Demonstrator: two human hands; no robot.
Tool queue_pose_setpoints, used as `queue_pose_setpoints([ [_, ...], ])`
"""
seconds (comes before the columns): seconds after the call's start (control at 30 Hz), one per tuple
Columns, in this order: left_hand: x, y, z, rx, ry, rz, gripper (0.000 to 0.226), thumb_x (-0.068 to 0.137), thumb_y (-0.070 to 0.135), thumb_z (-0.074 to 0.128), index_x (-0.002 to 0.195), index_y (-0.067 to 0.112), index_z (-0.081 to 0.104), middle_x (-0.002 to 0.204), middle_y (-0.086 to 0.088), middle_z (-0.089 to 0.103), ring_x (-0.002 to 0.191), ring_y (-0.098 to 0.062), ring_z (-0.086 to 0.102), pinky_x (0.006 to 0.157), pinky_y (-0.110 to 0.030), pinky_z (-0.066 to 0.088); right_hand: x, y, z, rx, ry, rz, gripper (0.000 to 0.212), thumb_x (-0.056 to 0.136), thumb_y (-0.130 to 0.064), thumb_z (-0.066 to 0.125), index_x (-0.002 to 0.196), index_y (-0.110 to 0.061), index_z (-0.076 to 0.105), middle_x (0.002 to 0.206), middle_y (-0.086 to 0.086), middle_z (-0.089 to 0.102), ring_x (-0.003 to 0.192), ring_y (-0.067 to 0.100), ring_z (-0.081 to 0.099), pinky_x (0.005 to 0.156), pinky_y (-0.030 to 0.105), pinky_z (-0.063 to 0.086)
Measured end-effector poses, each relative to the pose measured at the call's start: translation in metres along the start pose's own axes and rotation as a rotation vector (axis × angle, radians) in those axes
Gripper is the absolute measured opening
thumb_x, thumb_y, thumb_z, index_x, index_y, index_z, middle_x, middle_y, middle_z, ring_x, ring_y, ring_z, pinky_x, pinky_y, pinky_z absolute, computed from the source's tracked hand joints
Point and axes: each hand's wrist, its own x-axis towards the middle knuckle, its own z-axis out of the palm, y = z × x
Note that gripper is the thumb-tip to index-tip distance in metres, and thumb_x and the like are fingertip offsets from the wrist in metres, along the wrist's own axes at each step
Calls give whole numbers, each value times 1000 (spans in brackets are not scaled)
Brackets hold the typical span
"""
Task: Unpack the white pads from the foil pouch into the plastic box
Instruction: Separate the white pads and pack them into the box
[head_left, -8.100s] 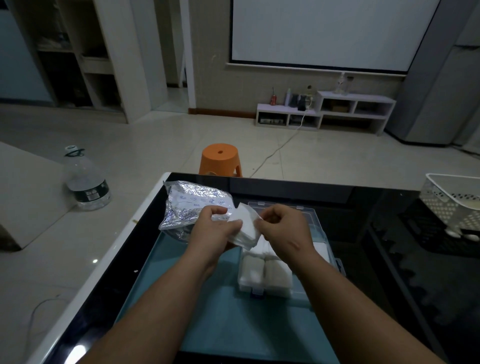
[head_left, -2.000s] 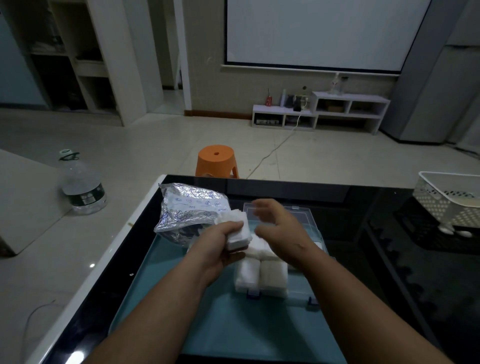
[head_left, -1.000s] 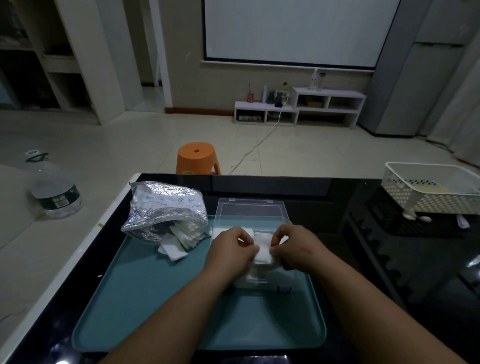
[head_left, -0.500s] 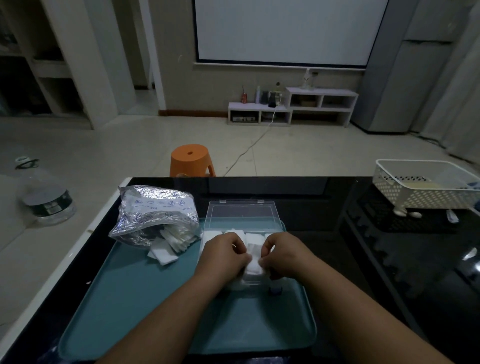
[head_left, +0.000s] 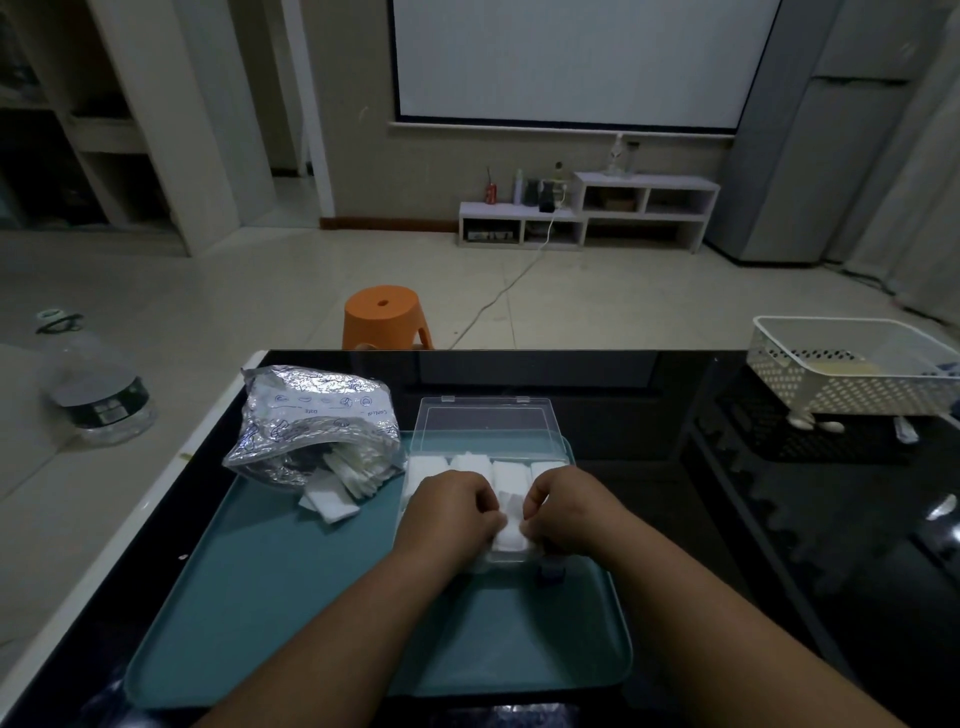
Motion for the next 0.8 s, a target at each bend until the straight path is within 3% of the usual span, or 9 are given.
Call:
queue_pose_setpoints([
  [0.17,-1,-1,2,31,-28,40,11,79,24,71,83,29,62,85,8,65,83,-13,61,73,-25,49,5,-4,1,-159,-30,4,18,85,-18,71,102,-10,69,104,10,69,97,25,67,91,41,56],
  [0.27,-2,-2,6,66,-79,87,26,81,21,66,104,32,72,96,7,71,91,-10,63,78,-20,46,11,-6,2,-268,-40,20,22,85,-14,70,107,-14,68,109,7,65,99,24,65,90,39,56],
  [0.37,-2,-3,10,100,-109,113,33,84,24,64,115,32,70,108,6,70,100,-12,62,80,-19,41,11,-5,3,-351,-54,17,28,87,-11,65,114,-15,67,117,7,63,105,26,62,93,38,54],
  [0.53,-1,-4,14,107,-97,102,31,85,30,63,115,31,71,113,1,61,104,-16,60,78,-22,39,8,3,7,-254,78,-40,30,90,-13,53,115,-16,69,116,9,67,109,28,63,91,37,53],
  [0.73,2,-8,15,101,-79,84,31,83,33,69,114,29,71,118,2,59,106,-15,60,83,-25,44,4,-7,-6,-420,-127,-44,33,87,-28,70,118,-15,69,120,7,64,110,22,61,99,37,50],
  [0.8,2,-8,17,101,-81,85,32,83,33,69,115,28,71,117,1,59,106,-16,60,85,-26,45,3,-5,-4,-450,-114,-39,34,86,-28,71,118,-16,68,121,6,63,111,22,60,98,35,50],
])
